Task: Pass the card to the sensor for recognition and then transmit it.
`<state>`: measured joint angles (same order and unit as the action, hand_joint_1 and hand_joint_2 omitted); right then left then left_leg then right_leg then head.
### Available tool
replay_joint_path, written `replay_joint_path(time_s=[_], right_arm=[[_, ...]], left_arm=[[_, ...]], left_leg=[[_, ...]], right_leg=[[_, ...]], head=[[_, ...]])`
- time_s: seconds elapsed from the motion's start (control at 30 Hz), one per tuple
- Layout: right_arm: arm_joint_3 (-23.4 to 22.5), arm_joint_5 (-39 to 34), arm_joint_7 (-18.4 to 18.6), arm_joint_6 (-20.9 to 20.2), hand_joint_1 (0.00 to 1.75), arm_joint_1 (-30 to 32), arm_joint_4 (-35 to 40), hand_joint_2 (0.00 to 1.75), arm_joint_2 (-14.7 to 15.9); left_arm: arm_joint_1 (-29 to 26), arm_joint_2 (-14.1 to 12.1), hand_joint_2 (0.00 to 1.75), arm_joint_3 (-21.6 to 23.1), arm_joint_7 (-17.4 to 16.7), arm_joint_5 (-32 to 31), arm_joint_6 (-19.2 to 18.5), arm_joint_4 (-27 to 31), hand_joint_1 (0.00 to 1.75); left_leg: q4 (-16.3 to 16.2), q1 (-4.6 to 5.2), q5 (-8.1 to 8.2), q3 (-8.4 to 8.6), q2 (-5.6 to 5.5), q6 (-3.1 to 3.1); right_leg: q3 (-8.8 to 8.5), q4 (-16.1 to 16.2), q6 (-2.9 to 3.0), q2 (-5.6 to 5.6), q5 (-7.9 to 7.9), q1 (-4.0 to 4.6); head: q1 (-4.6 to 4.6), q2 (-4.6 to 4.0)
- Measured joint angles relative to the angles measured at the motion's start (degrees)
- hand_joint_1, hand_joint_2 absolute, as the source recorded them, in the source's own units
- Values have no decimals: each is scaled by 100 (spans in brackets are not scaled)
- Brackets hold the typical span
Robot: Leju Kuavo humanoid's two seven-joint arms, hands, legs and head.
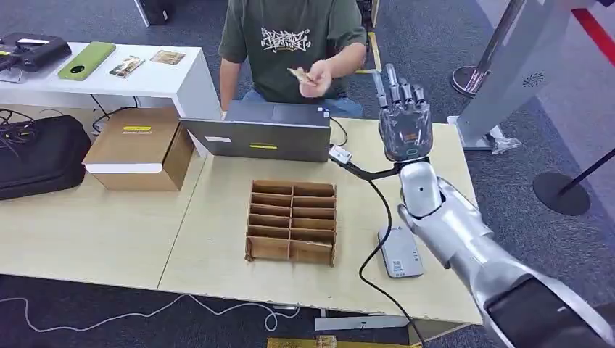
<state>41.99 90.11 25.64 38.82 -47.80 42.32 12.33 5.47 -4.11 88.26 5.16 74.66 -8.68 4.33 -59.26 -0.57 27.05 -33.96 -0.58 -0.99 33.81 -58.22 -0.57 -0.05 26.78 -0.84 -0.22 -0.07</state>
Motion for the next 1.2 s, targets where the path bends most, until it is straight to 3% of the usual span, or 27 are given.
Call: replay_joint_path(time_s=[0.23,0.4,0.63,0.87,1.03,1.2], right_arm=[[-1167,0,-256,0,0,676,552,175,-157],[-1539,0,274,0,0,1250,1208,175,-66],[-1273,-2,1363,-46,0,2015,2121,175,678],[-1320,0,1440,-806,0,3034,3539,175,1582],[-1570,0,1440,-1305,0,3770,4490,175,1930],[-1784,2,1440,-1766,0,4427,5255,175,2052]], left_arm=[[-18,2,0,2,0,177,7,0,0],[-43,9,0,0,2,310,-4,0,0],[-100,22,0,0,2,466,-24,0,0],[-144,28,0,-9,52,616,-28,-2,0],[-173,52,0,-11,112,680,-44,-18,0],[-178,92,0,-13,146,745,-99,-57,0]], left_leg=[[0,0,1,-2,-3,0],[0,0,5,-2,-3,-1],[0,1,8,-5,-7,-1],[0,1,18,-7,-5,2],[1,1,20,-10,-5,4],[2,0,22,-12,-5,3]], right_leg=[[1,1,1,-2,3,0],[3,4,1,-1,3,0],[4,10,0,-4,4,-1],[8,12,-2,-3,8,-1],[9,11,-1,-4,11,0],[9,11,-1,-5,15,0]], head=[[2,0],[2,0],[2,0],[0,0],[0,0],[4,0]])
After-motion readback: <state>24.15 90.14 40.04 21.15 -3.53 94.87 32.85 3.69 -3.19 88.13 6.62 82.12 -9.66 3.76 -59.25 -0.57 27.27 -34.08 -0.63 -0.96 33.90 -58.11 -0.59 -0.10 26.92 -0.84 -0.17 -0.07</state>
